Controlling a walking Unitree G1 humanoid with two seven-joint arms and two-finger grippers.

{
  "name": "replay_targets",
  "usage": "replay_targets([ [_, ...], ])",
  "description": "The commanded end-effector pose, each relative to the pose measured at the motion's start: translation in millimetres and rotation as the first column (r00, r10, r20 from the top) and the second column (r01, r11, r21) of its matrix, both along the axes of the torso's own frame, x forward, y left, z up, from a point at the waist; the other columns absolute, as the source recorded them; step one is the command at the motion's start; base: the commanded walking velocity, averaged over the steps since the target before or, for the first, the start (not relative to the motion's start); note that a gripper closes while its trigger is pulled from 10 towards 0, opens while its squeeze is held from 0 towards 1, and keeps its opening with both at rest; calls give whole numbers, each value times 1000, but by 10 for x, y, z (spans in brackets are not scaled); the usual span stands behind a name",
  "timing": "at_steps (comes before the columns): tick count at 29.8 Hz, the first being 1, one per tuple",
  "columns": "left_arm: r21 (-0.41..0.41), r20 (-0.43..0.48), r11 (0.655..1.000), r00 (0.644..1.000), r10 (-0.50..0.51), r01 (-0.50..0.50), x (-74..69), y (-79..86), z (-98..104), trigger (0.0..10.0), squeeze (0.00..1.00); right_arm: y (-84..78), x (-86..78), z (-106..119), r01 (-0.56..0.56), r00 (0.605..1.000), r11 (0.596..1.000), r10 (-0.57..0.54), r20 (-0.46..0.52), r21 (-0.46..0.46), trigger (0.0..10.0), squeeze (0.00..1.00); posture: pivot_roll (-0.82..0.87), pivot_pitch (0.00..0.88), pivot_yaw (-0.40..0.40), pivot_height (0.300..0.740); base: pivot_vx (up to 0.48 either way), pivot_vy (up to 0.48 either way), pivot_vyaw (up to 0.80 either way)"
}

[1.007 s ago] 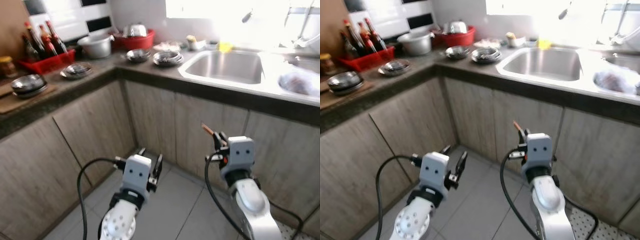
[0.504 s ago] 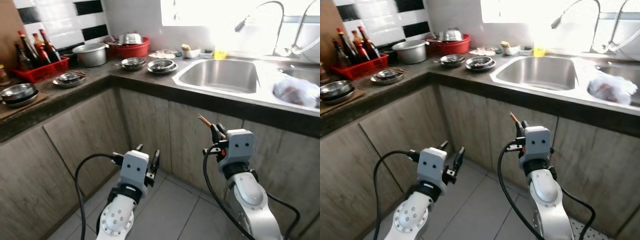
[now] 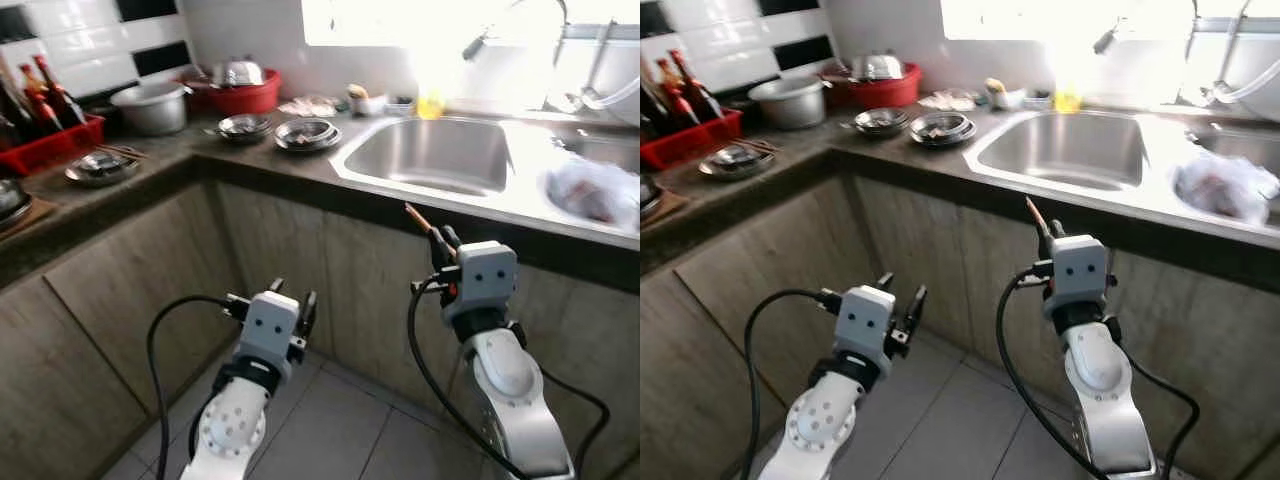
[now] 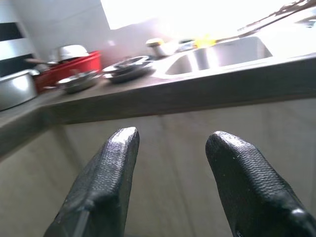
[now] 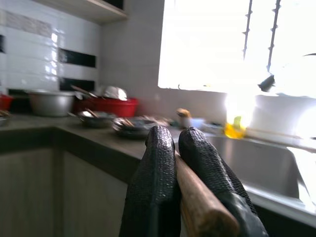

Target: Kitchen organization

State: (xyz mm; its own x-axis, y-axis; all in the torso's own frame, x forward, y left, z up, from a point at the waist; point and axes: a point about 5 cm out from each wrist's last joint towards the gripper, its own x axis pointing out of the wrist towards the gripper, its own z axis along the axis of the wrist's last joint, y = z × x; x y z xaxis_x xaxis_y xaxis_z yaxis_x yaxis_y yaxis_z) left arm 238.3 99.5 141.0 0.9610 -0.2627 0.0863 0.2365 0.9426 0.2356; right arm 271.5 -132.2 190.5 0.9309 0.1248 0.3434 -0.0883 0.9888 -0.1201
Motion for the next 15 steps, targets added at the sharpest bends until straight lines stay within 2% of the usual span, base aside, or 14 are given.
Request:
replay_targets([
  [1, -1, -2, 1000, 1000, 10, -10, 27, 40, 9, 10000, 0, 84, -9, 47, -31, 999, 999, 31, 17, 7, 10000, 0, 29, 0, 19, 740, 326, 0, 0],
  [3, -24, 4, 1000, 1000, 9, -9, 56, 30, 16, 10000, 0, 84, 22, 0, -30, 999, 998, 32, -39, 50, 10000, 0, 28, 0, 19, 740, 328, 0, 0],
  [14, -32, 14, 999, 1000, 20, -19, 104, 72, 38, 10000, 0, 30, 102, -13, -21, 997, 996, 27, -67, 86, 10000, 0, 26, 0, 17, 740, 332, 0, 0],
  [15, -32, 14, 999, 1000, 21, -20, 107, 73, 37, 10000, 0, 12, 112, -15, -17, 997, 996, 23, -73, 87, 10000, 0, 26, 0, 17, 740, 469, 0, -788],
])
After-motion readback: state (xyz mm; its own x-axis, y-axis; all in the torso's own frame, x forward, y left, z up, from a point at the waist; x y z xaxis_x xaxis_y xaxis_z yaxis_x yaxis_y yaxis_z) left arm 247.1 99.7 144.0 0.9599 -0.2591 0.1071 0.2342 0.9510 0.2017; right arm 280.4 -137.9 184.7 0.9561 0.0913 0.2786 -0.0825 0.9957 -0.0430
